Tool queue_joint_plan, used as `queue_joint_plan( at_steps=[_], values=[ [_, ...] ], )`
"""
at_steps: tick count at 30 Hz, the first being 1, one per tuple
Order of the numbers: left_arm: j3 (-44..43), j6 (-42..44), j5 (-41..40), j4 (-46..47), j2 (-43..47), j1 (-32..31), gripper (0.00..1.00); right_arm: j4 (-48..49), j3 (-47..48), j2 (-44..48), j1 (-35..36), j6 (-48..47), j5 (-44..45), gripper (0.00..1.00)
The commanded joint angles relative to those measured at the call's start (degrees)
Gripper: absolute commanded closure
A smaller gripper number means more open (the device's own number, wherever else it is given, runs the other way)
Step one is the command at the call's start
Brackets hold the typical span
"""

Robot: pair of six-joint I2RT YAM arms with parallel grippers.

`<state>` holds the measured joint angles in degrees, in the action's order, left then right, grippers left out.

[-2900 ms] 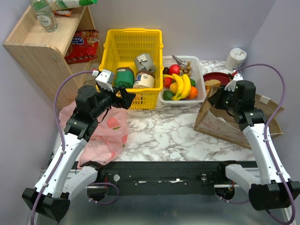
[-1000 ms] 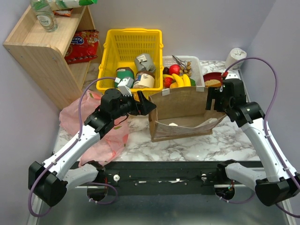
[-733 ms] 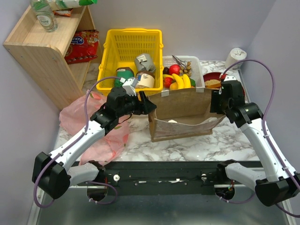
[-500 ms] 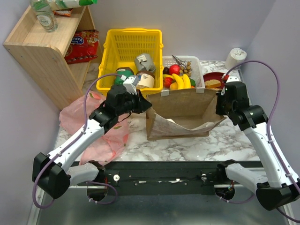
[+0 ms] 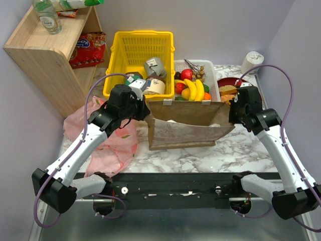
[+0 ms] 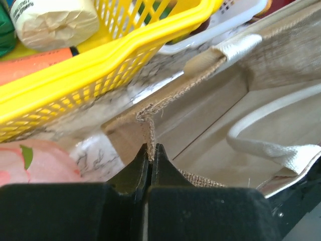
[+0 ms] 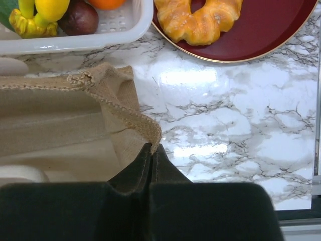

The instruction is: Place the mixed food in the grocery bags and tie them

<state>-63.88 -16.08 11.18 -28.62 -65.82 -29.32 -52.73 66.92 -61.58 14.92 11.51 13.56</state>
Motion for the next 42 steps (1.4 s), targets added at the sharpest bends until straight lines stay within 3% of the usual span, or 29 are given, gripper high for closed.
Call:
queue_joint_plan(
  at_steps=[1, 4, 6, 7, 9, 10, 14, 17, 22, 26, 32, 35, 42],
  values=[
    [-2.8, 3.9, -4.1, -4.2, 1.6, 0.6, 0.75, 0.0, 0.9, 0.5, -0.6, 0.3, -3.4, 0.98],
    [-5.0, 4.6, -4.7, -5.1, 1.5, 0.6, 0.35, 1.6, 2.0, 1.4, -0.6, 0.1, -8.2, 0.86],
    [-6.7, 5.4, -5.6, -5.7, 1.7, 0.6, 0.20, 1.8, 2.7, 1.6, -0.5, 0.0, -10.4, 0.80],
    [-8.5, 5.8, -7.4, -5.9, 2.1, 0.6, 0.10, 1.8, 2.9, 1.7, -0.5, 0.0, -10.8, 0.69],
    [-10.7, 7.8, -9.3, -6.0, 3.2, 0.6, 0.02, 1.8, 3.0, 2.0, -0.5, -0.1, -11.7, 0.58],
    [-13.4, 8.7, -12.3, -6.4, 3.4, 0.6, 0.01, 2.0, 2.8, 2.3, -0.4, -0.2, -12.0, 0.43],
    [-23.0, 13.4, -20.2, -7.8, 2.1, 0.8, 0.01, 2.9, 1.9, 3.5, -0.5, -0.3, -13.3, 0.21],
    [-34.0, 17.8, -25.7, -10.3, -2.6, 2.9, 0.01, 3.6, 1.8, 4.2, -0.5, -0.5, -13.3, 0.15],
    [-48.8, 19.4, -31.9, -7.6, -10.4, 16.1, 0.01, 5.3, 1.7, 5.2, -0.5, -0.6, -17.2, 0.12],
    [-55.2, 20.6, -38.5, -2.3, -18.3, 21.7, 0.01, 7.4, 0.7, 6.5, -0.5, -0.6, -19.4, 0.11],
    [-62.9, 28.9, -51.8, 8.6, -28.3, 24.6, 0.01, 8.1, 0.3, 7.0, -0.5, -0.7, -22.9, 0.11],
    [-68.4, 30.0, -52.4, 8.9, -33.2, 26.9, 0.01, 7.7, 0.8, 7.3, -0.4, -0.4, -24.7, 0.11],
    [-71.6, 31.3, -52.0, 14.0, -39.0, 31.5, 0.01, 6.6, 3.5, 7.9, -0.4, 0.4, -26.0, 0.11]
  ],
)
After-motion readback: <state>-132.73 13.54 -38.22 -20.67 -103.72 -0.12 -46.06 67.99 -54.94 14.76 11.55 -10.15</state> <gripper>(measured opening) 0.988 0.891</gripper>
